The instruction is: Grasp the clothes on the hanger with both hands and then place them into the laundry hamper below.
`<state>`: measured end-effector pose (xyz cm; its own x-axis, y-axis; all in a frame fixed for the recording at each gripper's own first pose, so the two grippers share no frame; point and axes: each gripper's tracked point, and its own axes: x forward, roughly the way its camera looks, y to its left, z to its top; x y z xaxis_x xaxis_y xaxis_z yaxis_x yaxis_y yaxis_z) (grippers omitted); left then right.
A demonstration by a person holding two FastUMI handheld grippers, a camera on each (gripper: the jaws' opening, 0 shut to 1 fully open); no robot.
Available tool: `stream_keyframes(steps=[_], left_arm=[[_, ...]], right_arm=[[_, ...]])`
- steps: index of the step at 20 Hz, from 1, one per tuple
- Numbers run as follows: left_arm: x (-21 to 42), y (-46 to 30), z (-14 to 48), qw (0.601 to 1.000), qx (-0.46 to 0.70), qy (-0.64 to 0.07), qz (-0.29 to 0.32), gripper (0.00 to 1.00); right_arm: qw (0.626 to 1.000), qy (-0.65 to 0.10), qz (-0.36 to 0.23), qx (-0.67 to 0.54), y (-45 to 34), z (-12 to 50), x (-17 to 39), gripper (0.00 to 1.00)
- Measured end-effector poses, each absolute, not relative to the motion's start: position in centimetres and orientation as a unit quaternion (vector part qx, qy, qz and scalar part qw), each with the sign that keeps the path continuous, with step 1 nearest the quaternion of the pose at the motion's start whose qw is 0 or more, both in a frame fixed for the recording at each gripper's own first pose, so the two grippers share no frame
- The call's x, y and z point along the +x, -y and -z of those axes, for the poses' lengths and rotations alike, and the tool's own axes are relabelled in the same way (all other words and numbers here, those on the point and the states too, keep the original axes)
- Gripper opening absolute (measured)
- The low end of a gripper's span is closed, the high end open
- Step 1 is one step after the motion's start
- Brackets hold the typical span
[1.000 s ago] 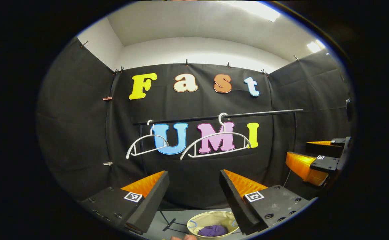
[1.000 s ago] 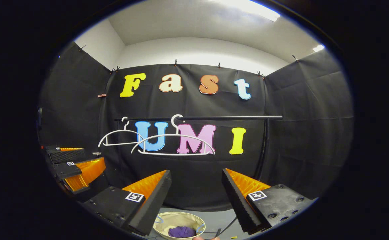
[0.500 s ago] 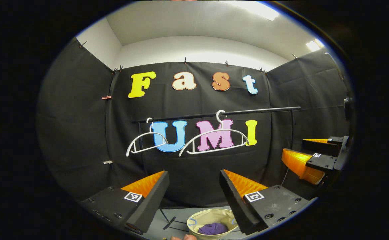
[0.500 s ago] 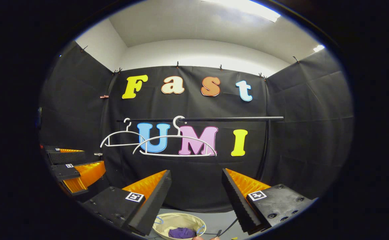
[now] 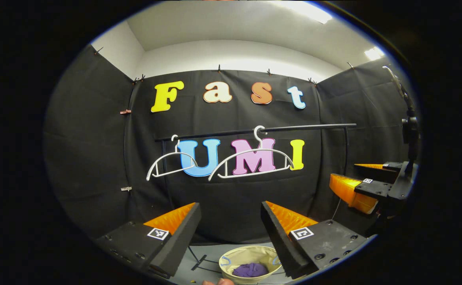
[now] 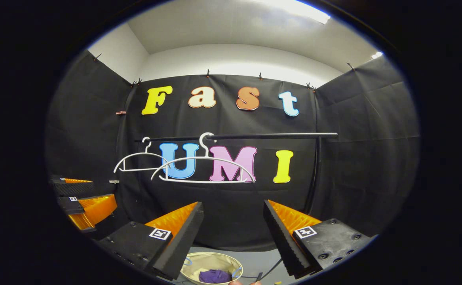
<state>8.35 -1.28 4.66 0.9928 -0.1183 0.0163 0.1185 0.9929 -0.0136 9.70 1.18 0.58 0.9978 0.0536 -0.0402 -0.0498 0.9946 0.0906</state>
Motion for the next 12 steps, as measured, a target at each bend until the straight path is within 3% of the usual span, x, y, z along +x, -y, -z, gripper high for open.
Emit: stream_keyframes(steps=[12], left_arm=[[8.1, 0.7, -4.3, 0.999, -0.015, 0.005, 0.049, 0.95]], right_arm=[[0.997, -0.027, -0.050, 0.042, -3.0, -0.6, 9.3, 0.97]])
